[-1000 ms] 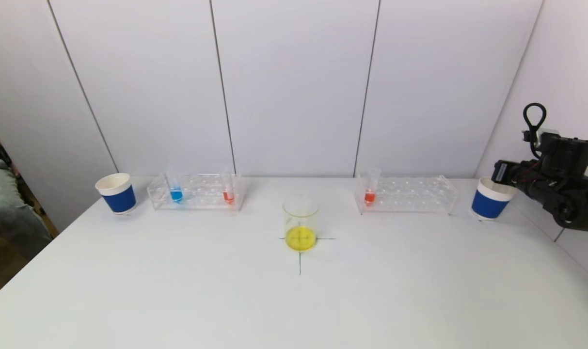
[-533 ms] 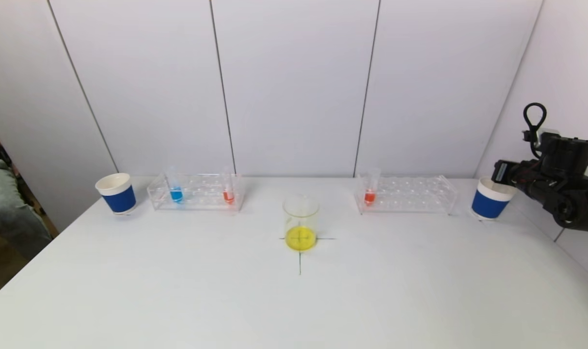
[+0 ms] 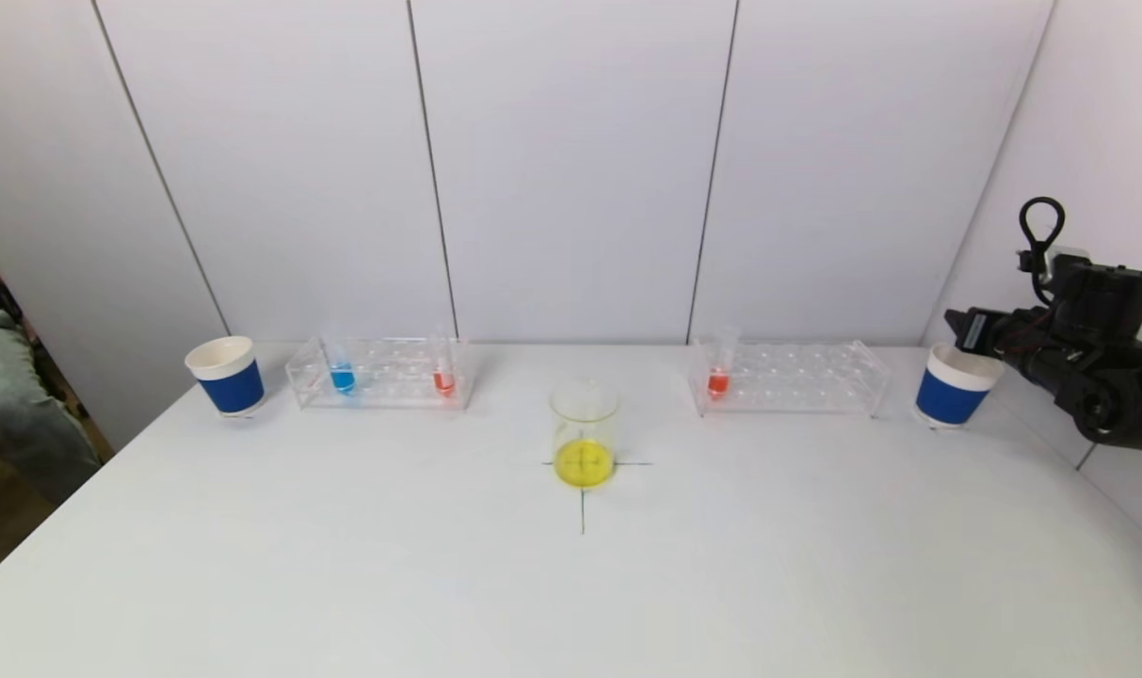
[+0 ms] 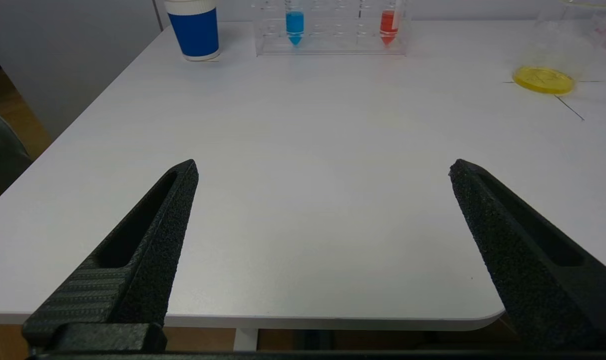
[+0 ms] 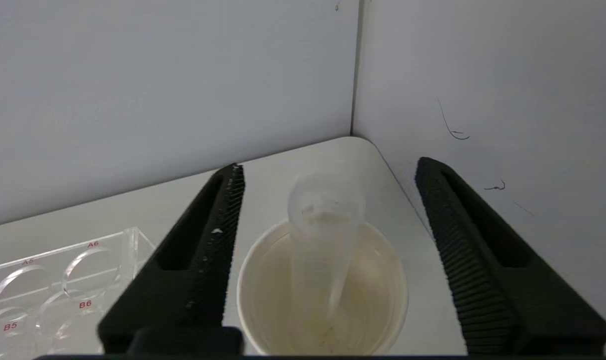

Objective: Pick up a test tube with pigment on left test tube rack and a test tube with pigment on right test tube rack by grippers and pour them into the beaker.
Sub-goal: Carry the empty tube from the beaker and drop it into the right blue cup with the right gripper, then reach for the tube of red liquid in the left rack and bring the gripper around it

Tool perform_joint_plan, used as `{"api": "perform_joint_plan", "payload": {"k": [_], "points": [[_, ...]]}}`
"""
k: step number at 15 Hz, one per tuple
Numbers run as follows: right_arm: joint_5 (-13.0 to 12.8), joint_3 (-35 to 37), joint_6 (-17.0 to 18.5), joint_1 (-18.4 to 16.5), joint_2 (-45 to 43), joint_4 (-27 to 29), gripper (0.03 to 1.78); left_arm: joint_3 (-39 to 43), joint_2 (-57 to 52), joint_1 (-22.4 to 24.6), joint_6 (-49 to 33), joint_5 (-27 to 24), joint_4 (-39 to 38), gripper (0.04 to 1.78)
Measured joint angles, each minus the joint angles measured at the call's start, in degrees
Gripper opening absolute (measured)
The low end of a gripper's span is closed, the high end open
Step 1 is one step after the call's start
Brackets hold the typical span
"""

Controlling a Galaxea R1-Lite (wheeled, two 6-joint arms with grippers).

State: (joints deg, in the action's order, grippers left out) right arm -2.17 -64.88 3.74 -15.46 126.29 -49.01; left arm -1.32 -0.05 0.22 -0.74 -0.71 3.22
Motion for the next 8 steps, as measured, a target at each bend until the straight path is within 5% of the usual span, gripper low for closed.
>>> {"api": "perform_joint_plan", "payload": {"k": [4, 8], "points": [[0.17, 0.02, 0.00, 0.00, -0.05, -0.07, 1.72, 0.00, 0.00, 0.02, -0.02, 0.00, 0.00, 1.76], [1.49, 0.72, 0.28, 0.30, -2.69, -0.07, 1.77, 0.00, 0.00, 0.02, 0.00, 0.00, 0.00, 1.76]]}}
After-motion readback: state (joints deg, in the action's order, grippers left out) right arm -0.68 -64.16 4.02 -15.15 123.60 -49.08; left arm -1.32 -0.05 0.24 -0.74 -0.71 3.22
